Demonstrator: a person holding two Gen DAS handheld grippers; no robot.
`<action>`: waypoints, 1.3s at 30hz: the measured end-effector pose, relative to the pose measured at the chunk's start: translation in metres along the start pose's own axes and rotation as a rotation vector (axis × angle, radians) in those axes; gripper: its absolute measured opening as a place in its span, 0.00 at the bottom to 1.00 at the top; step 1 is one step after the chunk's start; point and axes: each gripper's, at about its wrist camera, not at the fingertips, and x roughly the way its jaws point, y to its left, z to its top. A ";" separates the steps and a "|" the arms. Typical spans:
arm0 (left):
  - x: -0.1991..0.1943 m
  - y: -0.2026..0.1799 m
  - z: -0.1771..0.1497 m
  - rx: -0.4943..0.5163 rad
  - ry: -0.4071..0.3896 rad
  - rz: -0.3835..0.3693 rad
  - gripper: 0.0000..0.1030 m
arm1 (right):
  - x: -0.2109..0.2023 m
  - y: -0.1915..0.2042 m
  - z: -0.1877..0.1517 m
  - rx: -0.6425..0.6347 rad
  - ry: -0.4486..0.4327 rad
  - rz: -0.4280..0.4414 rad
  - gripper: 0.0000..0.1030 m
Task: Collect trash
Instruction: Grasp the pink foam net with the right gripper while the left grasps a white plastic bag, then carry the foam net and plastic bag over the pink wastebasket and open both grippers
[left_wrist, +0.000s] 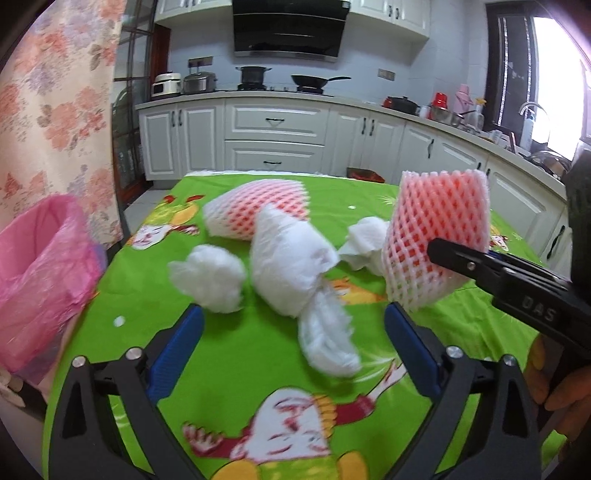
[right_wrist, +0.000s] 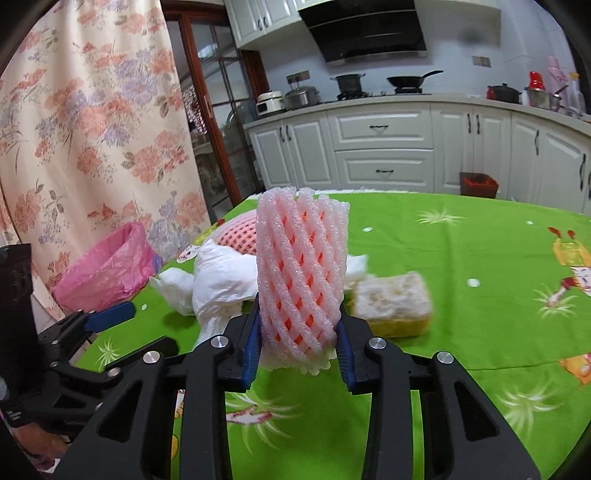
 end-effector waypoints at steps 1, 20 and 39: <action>0.005 -0.004 0.002 0.010 0.003 0.002 0.84 | -0.003 -0.002 0.000 0.002 -0.004 -0.003 0.33; 0.068 -0.022 0.028 0.068 0.087 0.071 0.32 | -0.022 -0.023 -0.009 0.046 -0.014 -0.012 0.33; -0.005 -0.027 0.002 0.058 0.011 0.018 0.27 | -0.036 -0.003 -0.024 0.013 -0.002 -0.013 0.33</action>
